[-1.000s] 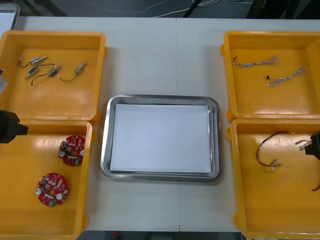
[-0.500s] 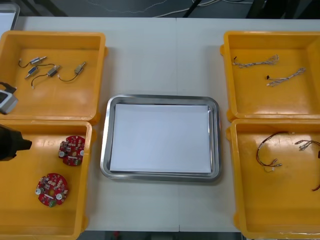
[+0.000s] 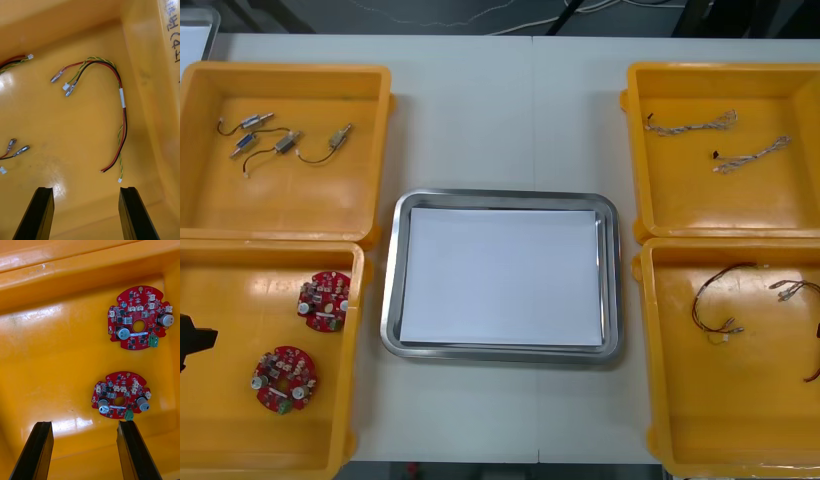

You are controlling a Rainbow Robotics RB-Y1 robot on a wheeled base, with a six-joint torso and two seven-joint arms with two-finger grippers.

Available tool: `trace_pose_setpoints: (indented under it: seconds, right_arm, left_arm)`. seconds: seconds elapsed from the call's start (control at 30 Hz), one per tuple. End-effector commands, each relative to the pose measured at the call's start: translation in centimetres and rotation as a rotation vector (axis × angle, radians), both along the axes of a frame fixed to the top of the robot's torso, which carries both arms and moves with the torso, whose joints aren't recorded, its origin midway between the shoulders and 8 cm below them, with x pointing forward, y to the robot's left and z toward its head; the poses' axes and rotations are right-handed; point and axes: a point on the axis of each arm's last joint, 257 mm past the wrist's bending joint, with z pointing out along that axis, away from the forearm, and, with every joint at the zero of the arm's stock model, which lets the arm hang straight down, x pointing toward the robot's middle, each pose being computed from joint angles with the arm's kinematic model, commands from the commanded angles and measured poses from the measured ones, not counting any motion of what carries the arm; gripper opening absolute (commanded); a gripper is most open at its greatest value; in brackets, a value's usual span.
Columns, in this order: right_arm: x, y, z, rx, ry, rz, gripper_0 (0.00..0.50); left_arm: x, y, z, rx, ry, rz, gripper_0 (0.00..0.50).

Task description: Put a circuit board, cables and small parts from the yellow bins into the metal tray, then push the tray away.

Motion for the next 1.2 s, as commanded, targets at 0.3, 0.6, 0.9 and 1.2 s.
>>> trace_pose_setpoints:
  seconds: [0.3, 0.6, 0.9, 1.2]
  right_arm:
    - [-1.8, -3.3, -3.4, -0.106, 0.023, 0.150, 0.500]
    - [-1.6, -4.8, -5.4, -0.111, 0.032, 0.192, 0.500]
    - [-1.7, -4.4, -7.7, -0.092, 0.046, 0.202, 0.500]
    - [-2.0, -3.6, -9.0, -0.076, 0.041, 0.186, 0.500]
  left_arm:
    - [-1.0, 0.2, -2.2, 0.073, -0.027, -0.028, 0.500]
    - [-1.9, -0.8, -4.2, 0.100, 0.001, -0.081, 0.500]
    - [-3.3, -0.8, -5.8, 0.167, 0.048, -0.181, 0.500]
    - [-3.3, -1.9, -7.5, 0.175, 0.065, -0.231, 0.500]
